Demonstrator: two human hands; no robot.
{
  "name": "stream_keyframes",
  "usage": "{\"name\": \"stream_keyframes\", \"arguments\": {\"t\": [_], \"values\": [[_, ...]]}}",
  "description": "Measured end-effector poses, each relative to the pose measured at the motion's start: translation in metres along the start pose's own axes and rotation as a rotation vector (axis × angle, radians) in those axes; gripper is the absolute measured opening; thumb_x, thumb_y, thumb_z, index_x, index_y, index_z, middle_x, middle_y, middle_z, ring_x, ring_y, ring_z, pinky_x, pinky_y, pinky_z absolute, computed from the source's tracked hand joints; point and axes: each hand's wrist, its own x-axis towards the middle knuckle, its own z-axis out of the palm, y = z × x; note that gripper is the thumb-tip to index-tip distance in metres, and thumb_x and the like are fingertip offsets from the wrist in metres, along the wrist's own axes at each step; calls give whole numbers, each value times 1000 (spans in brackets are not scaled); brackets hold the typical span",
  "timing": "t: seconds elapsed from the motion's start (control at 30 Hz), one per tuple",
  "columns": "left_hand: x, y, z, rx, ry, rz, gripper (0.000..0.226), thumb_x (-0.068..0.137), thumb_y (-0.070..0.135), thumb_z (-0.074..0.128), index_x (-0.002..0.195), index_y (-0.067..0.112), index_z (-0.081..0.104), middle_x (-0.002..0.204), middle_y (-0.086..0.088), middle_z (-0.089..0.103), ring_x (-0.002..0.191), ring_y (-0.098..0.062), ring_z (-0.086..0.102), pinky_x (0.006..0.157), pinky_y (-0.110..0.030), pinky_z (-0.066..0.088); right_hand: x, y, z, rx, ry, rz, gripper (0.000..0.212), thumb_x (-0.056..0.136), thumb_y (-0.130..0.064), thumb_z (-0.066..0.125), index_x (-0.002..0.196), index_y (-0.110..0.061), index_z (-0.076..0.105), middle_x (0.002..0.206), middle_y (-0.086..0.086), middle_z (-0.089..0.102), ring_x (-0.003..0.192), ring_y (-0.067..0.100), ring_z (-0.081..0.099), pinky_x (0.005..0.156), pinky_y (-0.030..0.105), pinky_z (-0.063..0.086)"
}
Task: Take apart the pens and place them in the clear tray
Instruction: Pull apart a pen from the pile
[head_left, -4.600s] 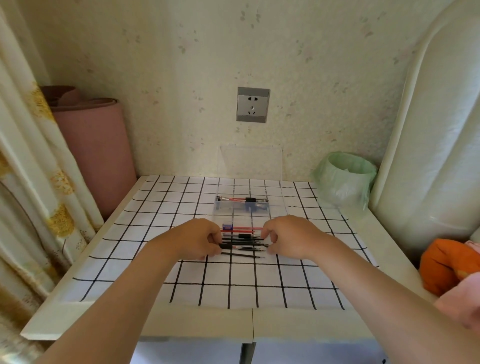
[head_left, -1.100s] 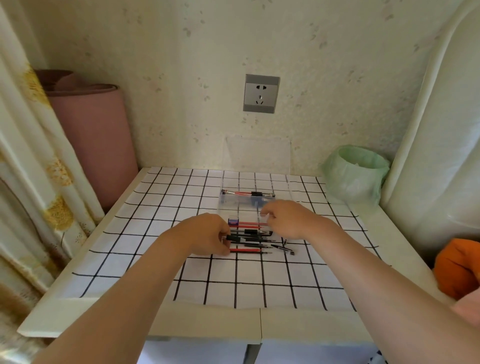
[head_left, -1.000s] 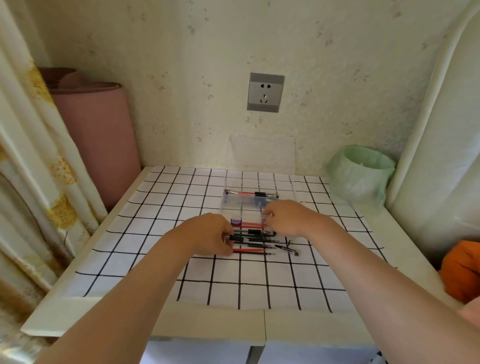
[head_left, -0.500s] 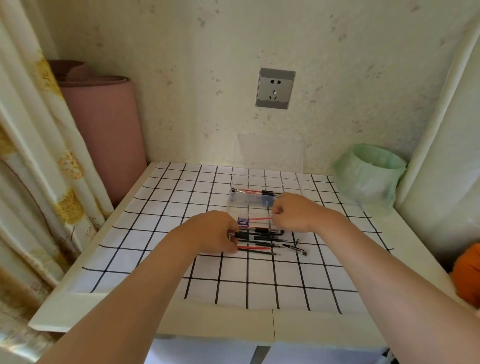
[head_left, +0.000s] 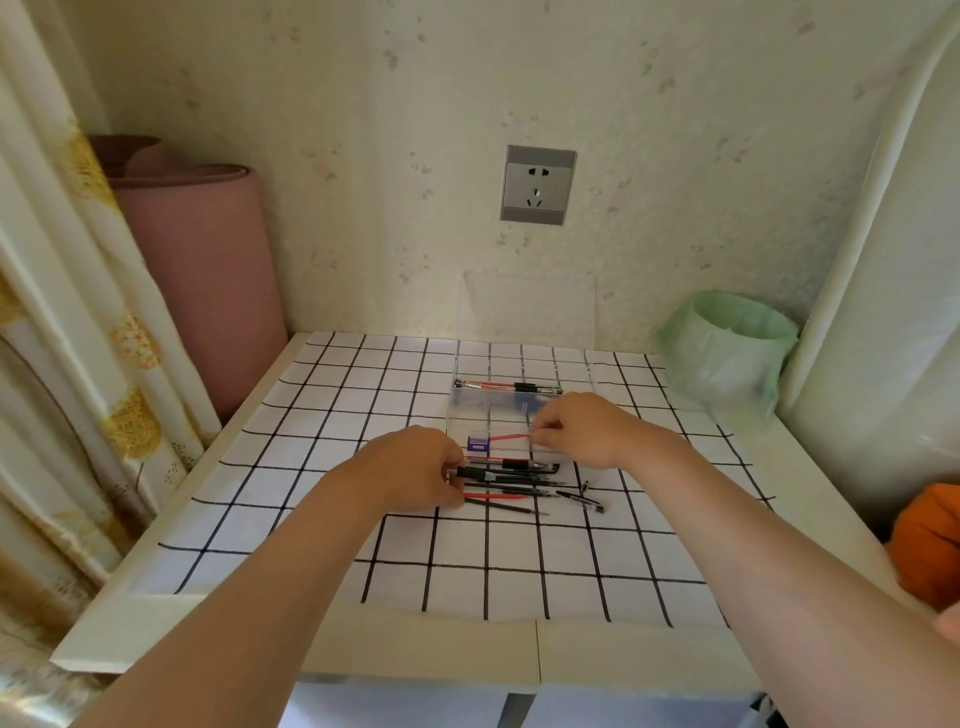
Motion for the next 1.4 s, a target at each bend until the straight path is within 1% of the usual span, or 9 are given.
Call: {"name": "stream_keyframes", "arguments": {"t": [0.13, 0.27, 0.4, 0.63, 0.73, 0.87, 1.0, 1.2, 1.4], "values": [[1, 1, -1, -58, 9, -1, 10, 83, 34, 68, 88, 26, 67, 77, 7, 61, 74, -11, 58, 62, -22, 42, -3, 3, -3, 26, 64, -12, 15, 93, -29, 63, 97, -23, 77, 89, -13, 66, 84, 7, 60, 74, 23, 44], [1, 3, 1, -55, 9, -9, 11, 83, 34, 67, 90, 26, 67, 82, 4, 64, 78, -14, 61, 67, -26, 47, -8, 6, -5, 79, 94, -11, 16, 91, -25, 67, 105, -24, 75, 96, -12, 67, 91, 7, 61, 83, 24, 47], [0, 4, 3, -55, 9, -10, 9, 83, 34, 66, 89, 27, 66, 82, 4, 65, 79, -15, 61, 66, -25, 47, -12, 11, -8, 82, 167, -3, 19, 87, -21, 73, 105, -27, 75, 92, -14, 66, 86, 5, 61, 82, 23, 49], [-2, 6, 5, -46, 26, 3, 12, 85, 36, 64, 93, 27, 66, 81, 6, 62, 76, -12, 59, 62, -21, 41, -24, 18, -15, -9, 315, -16, 11, 87, -25, 70, 92, -31, 78, 74, -21, 54, 76, 6, 56, 72, 23, 38], [-1, 5, 4, -50, 37, 1, 10, 84, 38, 65, 90, 31, 64, 79, 10, 59, 76, -10, 57, 63, -21, 41, -27, 18, -15, -24, 325, -56, 12, 87, -25, 71, 95, -32, 78, 74, -21, 52, 74, 3, 52, 71, 24, 37], [-1, 3, -2, -107, 86, 1, 15, 83, 45, 67, 95, 37, 62, 82, 12, 58, 76, -5, 55, 64, -21, 41, -31, 16, -17, -10, 330, -105, 16, 85, -24, 72, 99, -31, 76, 76, -21, 54, 68, -7, 48, 64, 16, 33], [-2, 0, -8, -173, 169, -2, 20, 92, 52, 54, 105, 40, 62, 83, 7, 63, 77, -8, 58, 71, -28, 49, -36, 13, -18, -26, 281, -133, 17, 86, -24, 72, 101, -32, 75, 83, -16, 60, 70, -2, 50, 64, 15, 34], [-2, 4, -13, -190, 209, 22, 24, 98, 35, 51, 113, 27, 67, 103, 6, 67, 90, -9, 60, 82, -28, 51, -39, 13, -16, -36, 226, -108, 16, 86, -23, 72, 100, -30, 76, 86, -12, 64, 80, 8, 57, 71, 23, 44], [1, 2, -9, -238, 208, 45, 23, 100, 29, 48, 116, 41, 59, 95, 13, 66, 75, -4, 58, 67, -18, 43, -41, 13, -17, -34, 204, -91, 16, 86, -21, 72, 100, -27, 76, 90, -8, 66, 83, 11, 59, 77, 28, 47]]}}
